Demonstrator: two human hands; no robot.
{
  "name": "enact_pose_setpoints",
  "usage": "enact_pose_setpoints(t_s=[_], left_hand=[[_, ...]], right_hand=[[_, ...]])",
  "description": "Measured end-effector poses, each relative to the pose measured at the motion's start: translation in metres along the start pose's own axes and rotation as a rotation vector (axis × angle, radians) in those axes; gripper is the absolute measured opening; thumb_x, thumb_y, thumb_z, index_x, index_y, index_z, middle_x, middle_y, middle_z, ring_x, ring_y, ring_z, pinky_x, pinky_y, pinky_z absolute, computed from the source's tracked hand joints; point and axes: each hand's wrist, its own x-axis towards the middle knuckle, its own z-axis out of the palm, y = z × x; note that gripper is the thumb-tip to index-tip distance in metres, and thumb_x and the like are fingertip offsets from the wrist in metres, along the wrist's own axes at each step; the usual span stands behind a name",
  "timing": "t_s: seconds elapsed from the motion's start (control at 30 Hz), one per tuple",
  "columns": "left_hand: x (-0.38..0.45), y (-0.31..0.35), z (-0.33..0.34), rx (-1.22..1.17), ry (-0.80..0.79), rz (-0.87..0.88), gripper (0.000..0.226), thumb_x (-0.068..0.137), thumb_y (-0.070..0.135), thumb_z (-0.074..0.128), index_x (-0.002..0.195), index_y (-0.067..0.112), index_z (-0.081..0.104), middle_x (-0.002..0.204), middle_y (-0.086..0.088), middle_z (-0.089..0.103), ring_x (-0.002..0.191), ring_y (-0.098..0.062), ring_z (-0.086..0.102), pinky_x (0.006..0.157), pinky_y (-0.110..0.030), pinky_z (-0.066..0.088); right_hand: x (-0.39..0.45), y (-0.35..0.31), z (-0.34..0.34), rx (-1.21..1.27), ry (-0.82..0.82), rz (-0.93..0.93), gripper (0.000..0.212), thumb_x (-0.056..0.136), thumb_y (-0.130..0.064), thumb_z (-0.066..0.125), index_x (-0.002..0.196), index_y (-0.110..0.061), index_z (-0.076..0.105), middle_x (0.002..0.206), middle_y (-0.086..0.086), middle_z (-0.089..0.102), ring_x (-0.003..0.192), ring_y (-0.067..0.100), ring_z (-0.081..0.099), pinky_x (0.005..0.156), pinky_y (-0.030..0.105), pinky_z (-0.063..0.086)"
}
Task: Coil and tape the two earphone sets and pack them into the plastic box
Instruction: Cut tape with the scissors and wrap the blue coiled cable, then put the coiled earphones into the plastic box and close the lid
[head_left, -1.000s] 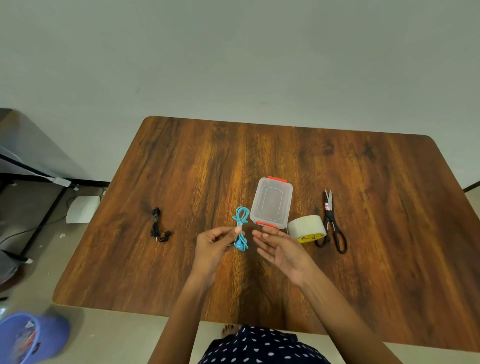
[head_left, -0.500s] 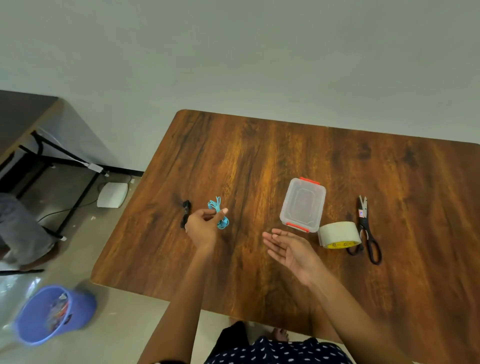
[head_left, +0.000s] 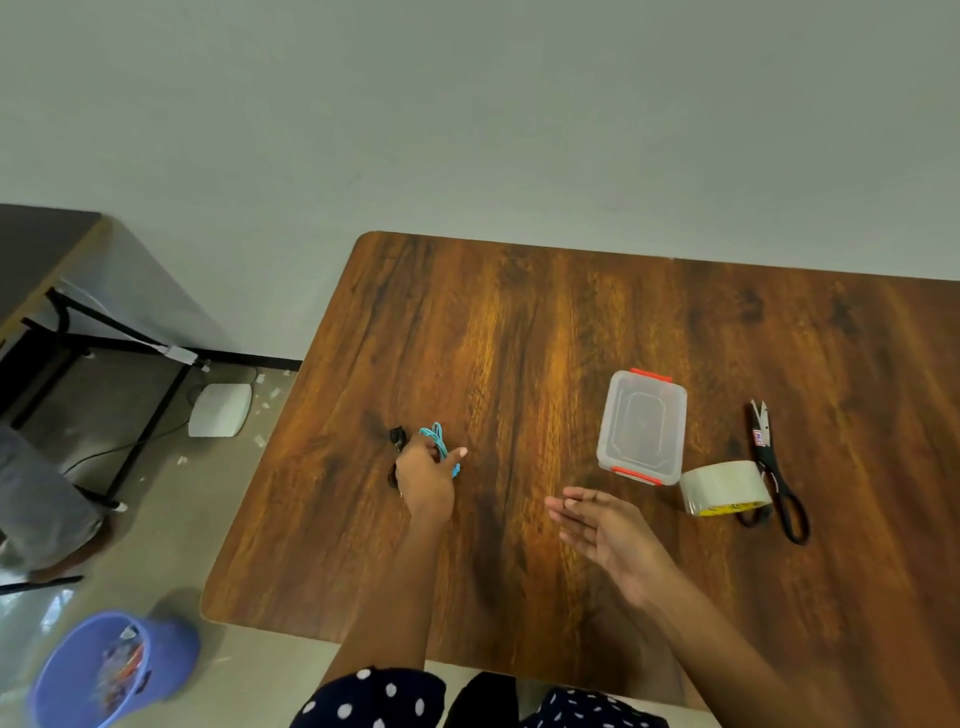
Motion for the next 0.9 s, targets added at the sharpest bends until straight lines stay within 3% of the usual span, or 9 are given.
enact_pose_setpoints(t_s=[0.13, 0.23, 0.33, 0.4, 0.47, 0.53, 0.63, 0.83, 0.9], left_hand=[[-0.008, 0.007, 0.001, 0.057, 0.024, 0.197, 0.020, 0.088, 0.013, 0.067, 0.103, 0.000, 0.063, 0.102, -0.014, 0.068, 0.095, -0.027, 0.064, 0.082, -0.037, 0.052], [-0.016, 0.015, 0.005, 0.056, -0.032, 0.314, 0.013, 0.089, 0.013, 0.063, 0.100, 0.006, 0.065, 0.094, -0.006, 0.068, 0.085, -0.017, 0.063, 0.074, -0.028, 0.050], [-0.023, 0.020, 0.010, 0.069, -0.105, 0.390, 0.012, 0.090, 0.015, 0.063, 0.100, 0.009, 0.065, 0.094, -0.002, 0.068, 0.083, -0.009, 0.060, 0.073, -0.022, 0.047], [-0.027, 0.022, 0.014, 0.099, -0.141, 0.419, 0.013, 0.091, 0.017, 0.062, 0.101, 0.008, 0.065, 0.095, -0.003, 0.068, 0.086, -0.012, 0.061, 0.077, -0.029, 0.052], [-0.032, 0.026, 0.016, 0.112, -0.151, 0.430, 0.013, 0.091, 0.017, 0.061, 0.099, 0.007, 0.066, 0.093, -0.004, 0.068, 0.086, -0.016, 0.062, 0.077, -0.033, 0.052], [-0.036, 0.029, 0.016, 0.118, -0.147, 0.450, 0.011, 0.090, 0.017, 0.062, 0.095, 0.008, 0.067, 0.091, -0.004, 0.068, 0.084, -0.015, 0.061, 0.073, -0.029, 0.049], [-0.040, 0.034, 0.017, 0.114, -0.165, 0.484, 0.014, 0.091, 0.018, 0.061, 0.096, 0.008, 0.067, 0.093, -0.004, 0.068, 0.087, -0.016, 0.062, 0.076, -0.030, 0.049], [-0.045, 0.034, 0.022, 0.157, -0.263, 0.517, 0.051, 0.091, 0.037, 0.061, 0.130, 0.006, 0.054, 0.128, -0.011, 0.058, 0.120, -0.025, 0.052, 0.097, -0.035, 0.042], [-0.049, 0.027, 0.024, 0.169, -0.344, 0.475, 0.050, 0.089, 0.033, 0.064, 0.129, 0.004, 0.054, 0.128, -0.011, 0.058, 0.119, -0.026, 0.053, 0.097, -0.035, 0.042]], right_hand=[[0.004, -0.007, 0.002, -0.036, 0.024, -0.042, 0.013, 0.093, -0.009, 0.057, 0.103, -0.009, 0.065, 0.096, 0.006, 0.075, 0.094, 0.019, 0.071, 0.082, 0.033, 0.054], [0.018, -0.020, 0.000, -0.153, 0.150, -0.207, 0.009, 0.092, -0.010, 0.058, 0.098, -0.011, 0.064, 0.097, 0.004, 0.073, 0.097, 0.017, 0.068, 0.087, 0.034, 0.053], [0.043, -0.029, -0.007, -0.536, 0.429, -0.518, 0.007, 0.092, -0.015, 0.060, 0.099, -0.015, 0.061, 0.105, 0.000, 0.065, 0.105, 0.019, 0.061, 0.093, 0.029, 0.047], [0.064, -0.028, -0.016, -0.844, 0.571, -0.649, 0.026, 0.094, -0.022, 0.056, 0.118, -0.012, 0.055, 0.123, 0.008, 0.059, 0.117, 0.025, 0.054, 0.100, 0.031, 0.042], [0.084, -0.023, -0.028, -1.154, 0.602, -0.604, 0.052, 0.097, -0.033, 0.049, 0.140, -0.007, 0.036, 0.149, 0.015, 0.036, 0.138, 0.031, 0.033, 0.113, 0.036, 0.028], [0.098, -0.015, -0.038, -1.421, 0.551, -0.528, 0.065, 0.098, -0.040, 0.041, 0.150, -0.010, 0.015, 0.159, 0.013, 0.011, 0.147, 0.031, 0.011, 0.118, 0.039, 0.014], [0.102, -0.004, -0.049, -1.567, 0.402, -0.588, 0.067, 0.099, -0.034, 0.042, 0.151, -0.014, 0.006, 0.160, 0.011, 0.002, 0.148, 0.027, 0.002, 0.119, 0.039, 0.006], [0.068, 0.016, -0.081, -1.530, -0.223, -0.876, 0.070, 0.083, -0.016, 0.056, 0.147, -0.020, 0.028, 0.156, -0.004, 0.013, 0.147, 0.020, 0.008, 0.121, 0.040, 0.006], [0.056, 0.026, -0.089, -1.514, -0.337, -0.913, 0.069, 0.080, -0.018, 0.056, 0.145, -0.022, 0.034, 0.156, -0.007, 0.017, 0.147, 0.016, 0.007, 0.120, 0.036, 0.002]])
